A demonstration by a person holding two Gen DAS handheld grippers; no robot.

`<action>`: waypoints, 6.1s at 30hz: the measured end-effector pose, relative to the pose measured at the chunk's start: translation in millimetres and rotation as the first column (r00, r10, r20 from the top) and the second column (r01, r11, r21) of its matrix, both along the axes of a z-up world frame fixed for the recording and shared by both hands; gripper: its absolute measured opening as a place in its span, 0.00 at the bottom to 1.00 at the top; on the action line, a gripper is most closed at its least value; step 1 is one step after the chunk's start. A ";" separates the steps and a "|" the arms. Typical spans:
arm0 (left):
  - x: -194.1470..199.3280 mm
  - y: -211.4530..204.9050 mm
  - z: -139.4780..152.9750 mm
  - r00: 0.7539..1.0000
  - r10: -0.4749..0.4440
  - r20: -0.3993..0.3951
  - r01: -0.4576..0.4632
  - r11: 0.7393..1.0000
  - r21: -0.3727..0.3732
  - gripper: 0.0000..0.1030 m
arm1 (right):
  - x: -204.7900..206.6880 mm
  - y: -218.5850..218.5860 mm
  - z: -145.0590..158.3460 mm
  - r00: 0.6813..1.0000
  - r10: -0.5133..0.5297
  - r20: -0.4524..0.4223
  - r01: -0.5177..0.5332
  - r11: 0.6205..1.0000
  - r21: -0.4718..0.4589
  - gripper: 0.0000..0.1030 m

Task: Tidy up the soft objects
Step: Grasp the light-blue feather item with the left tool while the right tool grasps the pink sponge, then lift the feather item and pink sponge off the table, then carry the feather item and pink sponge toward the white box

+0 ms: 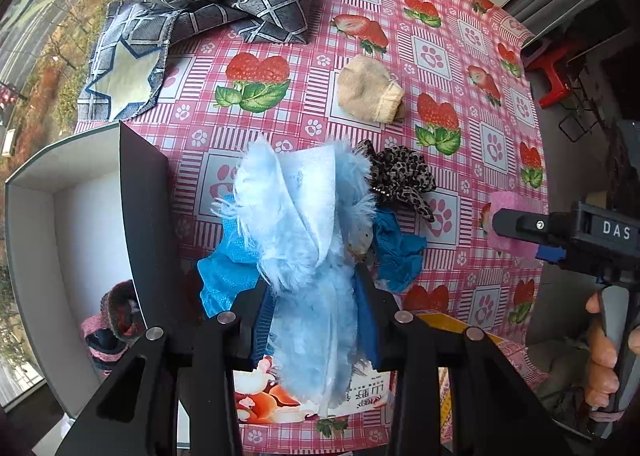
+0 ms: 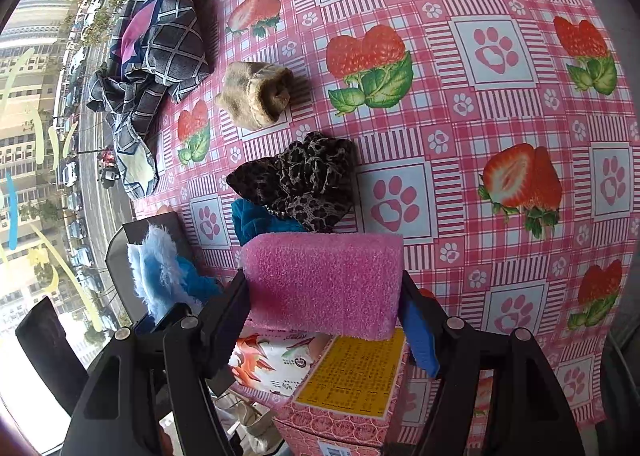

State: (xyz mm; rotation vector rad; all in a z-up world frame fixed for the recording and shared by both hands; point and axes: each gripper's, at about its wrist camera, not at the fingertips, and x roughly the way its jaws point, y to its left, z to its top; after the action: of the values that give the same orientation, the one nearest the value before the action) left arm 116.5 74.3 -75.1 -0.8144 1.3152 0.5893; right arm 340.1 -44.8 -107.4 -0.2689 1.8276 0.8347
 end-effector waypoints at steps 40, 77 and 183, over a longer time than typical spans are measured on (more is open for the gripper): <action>-52.7 21.1 58.4 0.842 0.187 0.505 0.015 0.930 -0.368 0.40 | -46.5 -71.0 60.1 0.987 -0.066 0.146 0.055 0.995 0.078 0.69; 6.8 45.7 -99.0 0.985 0.114 -0.127 -0.142 0.961 -0.239 0.67 | -37.0 -110.4 47.9 0.989 -0.097 0.109 0.094 0.995 0.028 0.69; -238.3 -19.0 62.0 0.964 0.260 0.061 -0.266 0.953 0.143 0.21 | -281.9 21.9 95.3 0.810 0.520 0.271 -0.552 0.832 0.053 0.69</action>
State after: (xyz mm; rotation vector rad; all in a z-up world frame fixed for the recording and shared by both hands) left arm -121.9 55.3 -13.1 -0.8790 1.1176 0.8674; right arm 58.2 -22.9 -12.1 -0.8006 1.4633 1.2462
